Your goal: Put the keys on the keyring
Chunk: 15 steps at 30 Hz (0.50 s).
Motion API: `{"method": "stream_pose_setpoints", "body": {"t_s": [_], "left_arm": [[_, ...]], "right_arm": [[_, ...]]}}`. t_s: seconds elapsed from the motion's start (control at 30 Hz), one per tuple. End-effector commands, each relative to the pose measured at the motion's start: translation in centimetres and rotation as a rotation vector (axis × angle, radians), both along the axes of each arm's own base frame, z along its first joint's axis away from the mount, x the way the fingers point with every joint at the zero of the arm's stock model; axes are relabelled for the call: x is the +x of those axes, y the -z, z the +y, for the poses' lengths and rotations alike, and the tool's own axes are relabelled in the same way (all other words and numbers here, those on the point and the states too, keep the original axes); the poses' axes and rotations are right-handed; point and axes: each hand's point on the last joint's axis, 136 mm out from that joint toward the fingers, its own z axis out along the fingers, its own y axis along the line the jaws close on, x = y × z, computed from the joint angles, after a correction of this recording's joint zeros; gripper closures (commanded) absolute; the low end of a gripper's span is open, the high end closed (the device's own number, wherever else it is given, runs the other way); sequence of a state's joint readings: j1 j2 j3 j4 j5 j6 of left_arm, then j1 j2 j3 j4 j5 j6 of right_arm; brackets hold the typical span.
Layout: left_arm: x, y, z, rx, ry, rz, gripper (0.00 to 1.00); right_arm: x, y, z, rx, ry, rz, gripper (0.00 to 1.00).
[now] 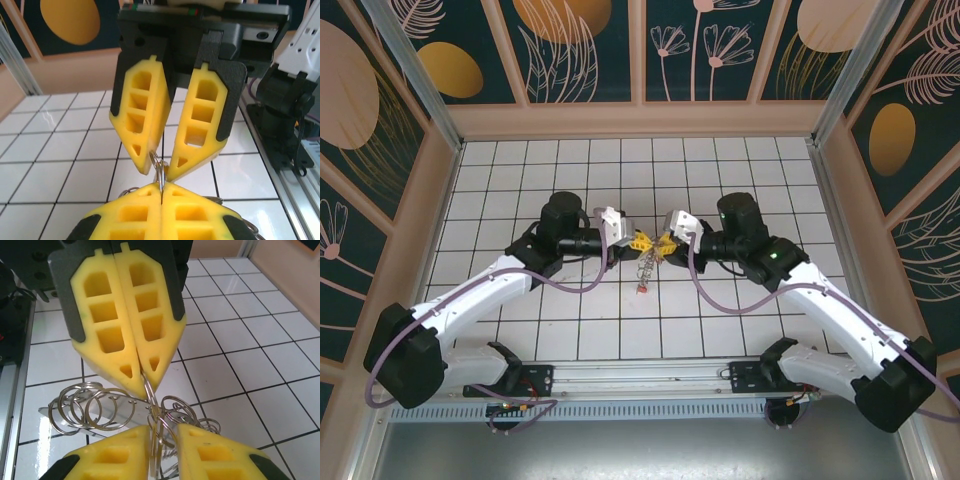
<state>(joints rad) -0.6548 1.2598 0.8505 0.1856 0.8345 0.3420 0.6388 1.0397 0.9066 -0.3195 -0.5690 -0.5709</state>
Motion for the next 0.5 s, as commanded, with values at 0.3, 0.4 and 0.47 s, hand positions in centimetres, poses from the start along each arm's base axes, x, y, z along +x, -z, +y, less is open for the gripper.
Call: {"method": "stream_pose_setpoints", "body": {"t_s": [0.3,0.4,0.47], "left_arm": [[-1.5,-3.3,-0.4,-0.152,0.088,-0.037,1.0],[-1.6,-3.5,-0.4,-0.174,0.089,-0.041,1.0],[-1.7,-3.7,-0.4,-0.187,0.095,-0.043,1.0]], "right_arm": [[-1.4,-1.5,0.4,0.084,-0.074,0.016,0.96],[-0.8,-0.4,0.3,0.057,-0.05,0.058,0.96],[-0.3,0.2,0.3,0.038,-0.024,0.093,0.96]]}}
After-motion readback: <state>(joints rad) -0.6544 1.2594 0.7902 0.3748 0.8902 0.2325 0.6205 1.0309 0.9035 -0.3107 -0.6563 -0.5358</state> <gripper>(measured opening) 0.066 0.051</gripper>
